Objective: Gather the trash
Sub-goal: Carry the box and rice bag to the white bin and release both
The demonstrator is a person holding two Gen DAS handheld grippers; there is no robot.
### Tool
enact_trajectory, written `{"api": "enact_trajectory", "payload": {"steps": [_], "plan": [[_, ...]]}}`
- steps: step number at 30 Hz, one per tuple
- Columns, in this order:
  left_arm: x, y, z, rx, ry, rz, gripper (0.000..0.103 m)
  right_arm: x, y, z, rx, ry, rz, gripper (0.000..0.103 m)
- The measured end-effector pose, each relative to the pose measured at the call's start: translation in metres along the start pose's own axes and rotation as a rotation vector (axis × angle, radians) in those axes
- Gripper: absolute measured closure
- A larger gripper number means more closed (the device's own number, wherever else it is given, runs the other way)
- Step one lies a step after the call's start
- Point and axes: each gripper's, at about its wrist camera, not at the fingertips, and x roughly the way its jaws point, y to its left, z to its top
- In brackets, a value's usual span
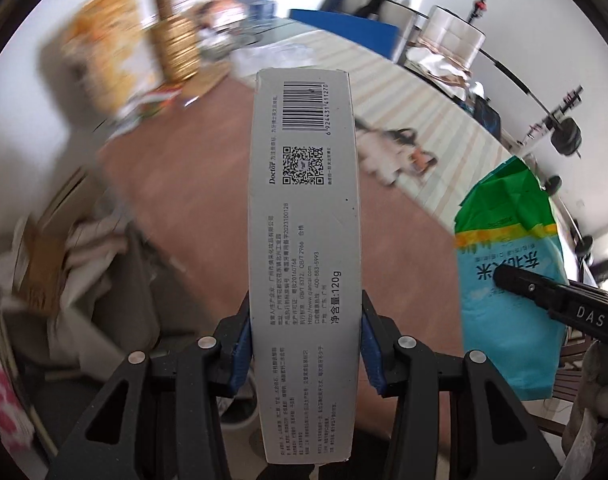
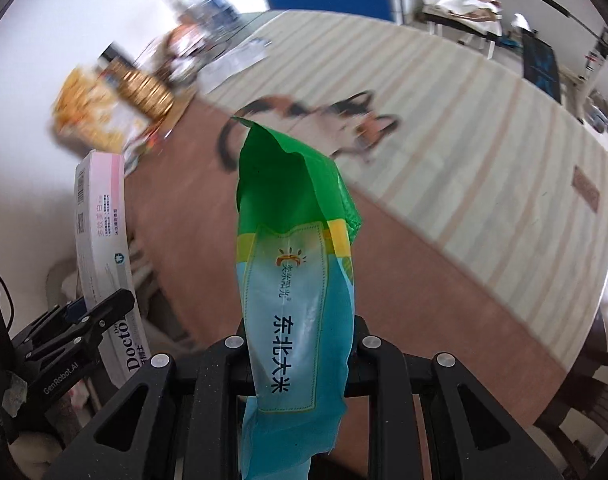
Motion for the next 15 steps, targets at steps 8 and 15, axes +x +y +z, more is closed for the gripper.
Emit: {"api": "enact_trajectory", "payload": {"steps": [8,15], "plan": [[-0.007,0.117,-0.136,-0.177,0.115,0.038,0.061,0.066,0.104,-0.134,-0.105,0.159,0.022,0.079],[0.086,0.205,-0.241,-0.388,0.320,0.010,0.061,0.198,0.142,-0.220,-0.171,0.363,-0.022,0.079]]}}
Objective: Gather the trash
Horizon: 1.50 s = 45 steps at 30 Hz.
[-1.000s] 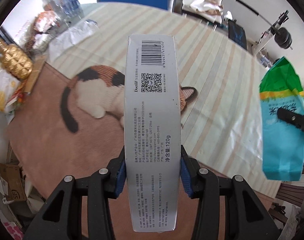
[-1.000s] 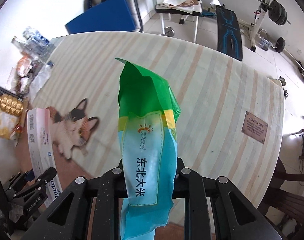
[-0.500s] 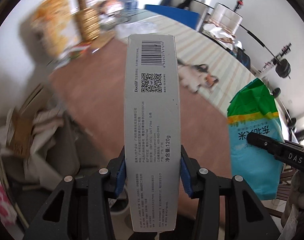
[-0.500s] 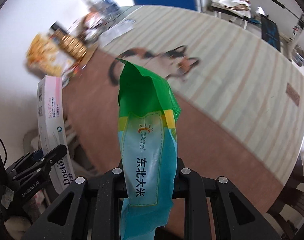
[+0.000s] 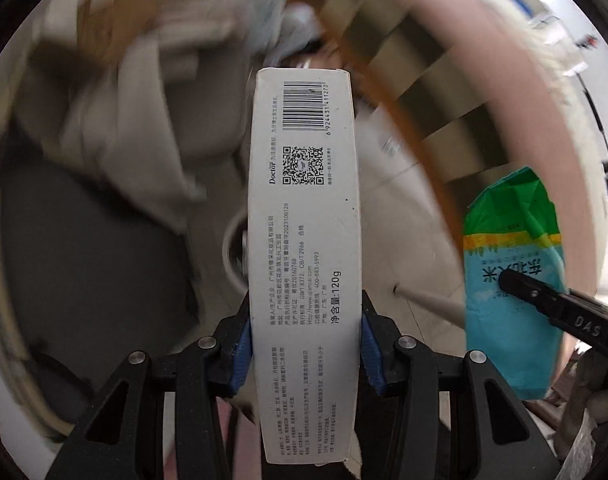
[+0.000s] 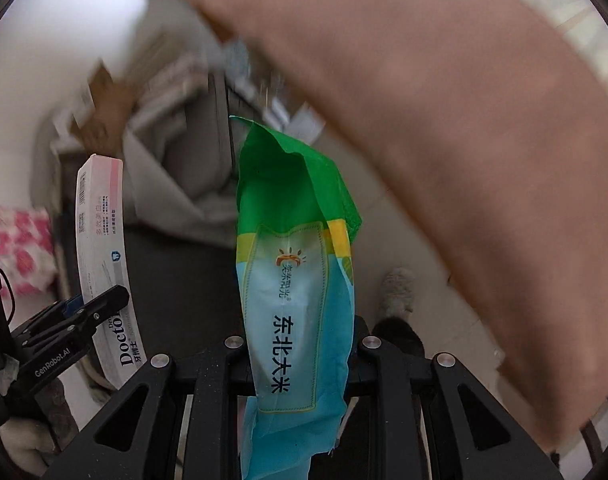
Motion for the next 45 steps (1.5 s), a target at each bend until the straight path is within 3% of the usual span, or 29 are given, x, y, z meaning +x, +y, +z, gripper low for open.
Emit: {"api": "enact_trajectory", "payload": {"steps": [7,11,13,15,17,18,20,21,24,29,34,38,45], "plan": [[0.179,0.069,0.013,-0.203,0.181,-0.133,0.060,0.185,0.000,0.015,-0.038,0.146,-0.011,0.079],[0.268,0.099,0.025,-0.299,0.232,-0.219,0.059,0.284,-0.010,0.033,-0.065,0.209,0.012,0.079],[0.303,0.110,0.031,-0.315,0.241,-0.219,0.046,0.336,-0.016,0.039,-0.072,0.244,0.010,0.078],[0.323,0.119,0.032,-0.329,0.225,-0.218,0.018,0.370,-0.016,0.041,-0.091,0.282,0.013,0.077],[0.338,0.124,0.031,-0.334,0.224,-0.197,0.014,0.401,-0.016,0.048,-0.120,0.322,0.012,0.071],[0.342,0.127,0.030,-0.334,0.220,-0.173,0.012,0.412,-0.016,0.049,-0.132,0.329,0.003,0.056],[0.339,0.129,0.025,-0.333,0.214,-0.135,0.003,0.417,-0.014,0.051,-0.153,0.321,0.000,0.024],[0.336,0.133,0.021,-0.332,0.203,-0.112,0.003,0.416,-0.014,0.051,-0.161,0.314,-0.003,0.016],[0.323,0.137,0.010,-0.339,0.148,-0.029,0.003,0.402,-0.014,0.048,-0.192,0.269,-0.046,0.007],[0.292,0.132,-0.002,-0.326,0.067,0.112,0.003,0.367,-0.006,0.047,-0.248,0.197,-0.156,0.002],[0.255,0.113,-0.013,-0.305,0.028,0.149,0.003,0.328,0.003,0.040,-0.287,0.161,-0.231,0.002],[0.216,0.100,-0.019,-0.300,0.004,0.161,0.003,0.286,0.012,0.030,-0.291,0.144,-0.237,0.002],[0.112,0.072,-0.043,-0.281,-0.030,0.153,0.003,0.160,0.041,0.008,-0.302,0.080,-0.211,0.002]]}}
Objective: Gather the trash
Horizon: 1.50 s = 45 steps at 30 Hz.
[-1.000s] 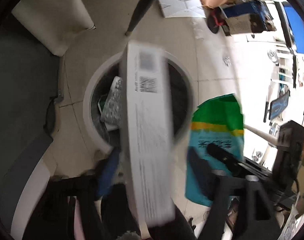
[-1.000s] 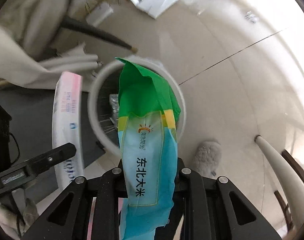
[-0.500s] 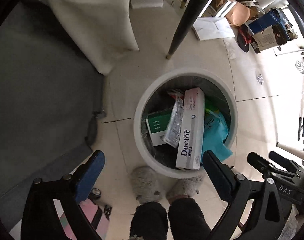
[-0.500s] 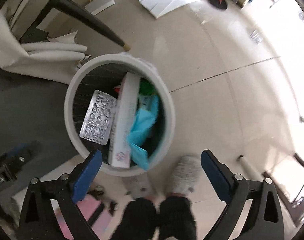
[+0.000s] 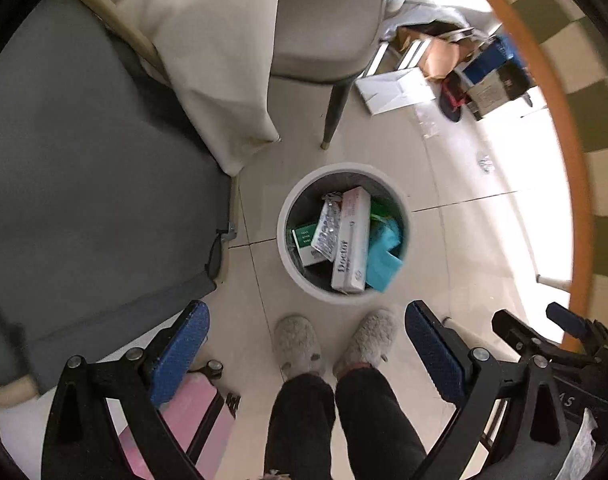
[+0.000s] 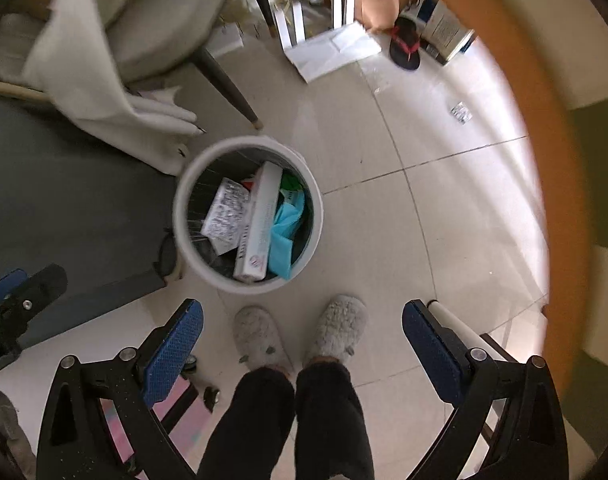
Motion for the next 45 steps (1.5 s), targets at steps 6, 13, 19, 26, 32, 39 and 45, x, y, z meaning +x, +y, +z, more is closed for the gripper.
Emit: {"api": "enact_trajectory", "payload": {"steps": [6,13,19,26,32,39,45], "plan": [[-0.106,-0.007,-0.028,0.017,-0.034,-0.038,0.003,-0.128,0.003,-0.028,-0.018,-0.060,0.049,0.002],[-0.231,-0.015,-0.058,0.044,-0.112,-0.139,0.003,-0.267,0.004,-0.058,-0.024,-0.116,0.152,0.002],[-0.311,-0.013,-0.075,0.043,-0.181,-0.248,0.003,-0.363,0.006,-0.086,-0.059,-0.179,0.217,0.002],[-0.378,-0.011,-0.097,0.046,-0.252,-0.342,0.003,-0.437,0.015,-0.113,-0.098,-0.232,0.284,0.002],[-0.415,-0.011,-0.112,0.054,-0.298,-0.397,0.003,-0.472,0.020,-0.129,-0.129,-0.258,0.330,0.002],[-0.439,-0.011,-0.125,0.063,-0.338,-0.406,0.003,-0.493,0.024,-0.139,-0.152,-0.269,0.353,0.000],[-0.448,-0.009,-0.131,0.055,-0.356,-0.413,0.000,-0.500,0.026,-0.143,-0.165,-0.273,0.352,0.000]]}}
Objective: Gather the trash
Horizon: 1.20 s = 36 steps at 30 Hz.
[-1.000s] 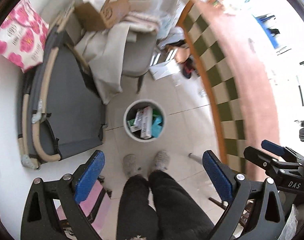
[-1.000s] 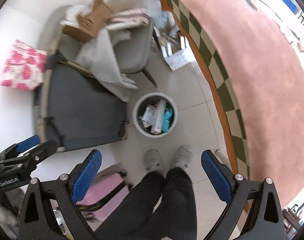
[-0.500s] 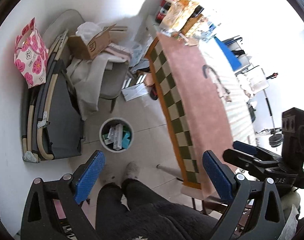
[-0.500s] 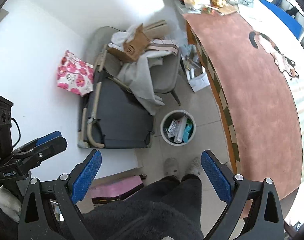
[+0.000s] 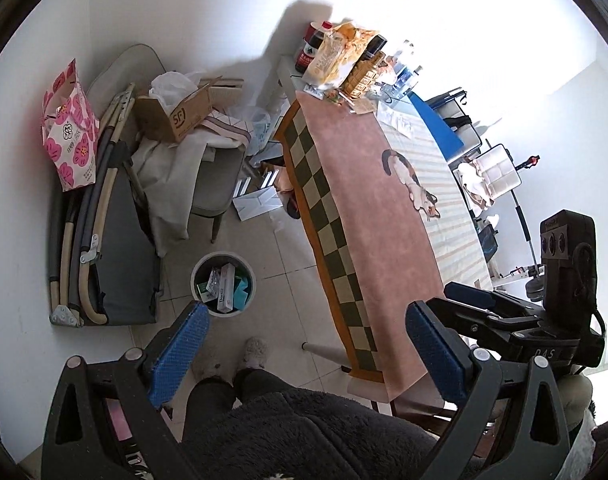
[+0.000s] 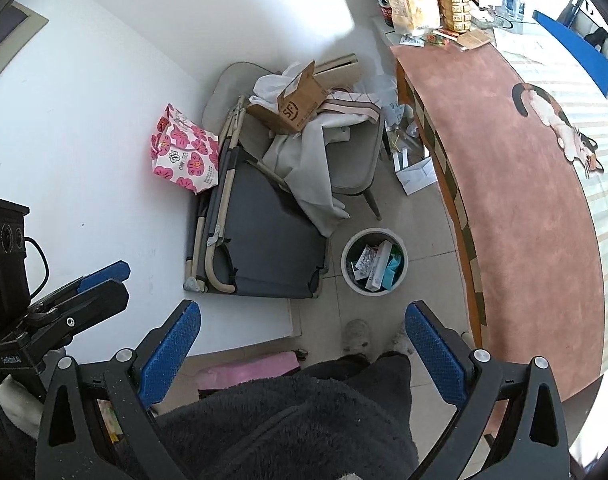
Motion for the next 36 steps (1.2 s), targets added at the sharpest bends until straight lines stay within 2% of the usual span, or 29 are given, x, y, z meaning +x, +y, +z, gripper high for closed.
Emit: {"api": "enact_trajectory", "payload": {"steps": [36], "plan": [[-0.012,-0.004,-0.017,-0.019,-0.012,0.012,0.000,-0.011,0.007,-0.009,-0.019,0.037,0.022,0.000]]}}
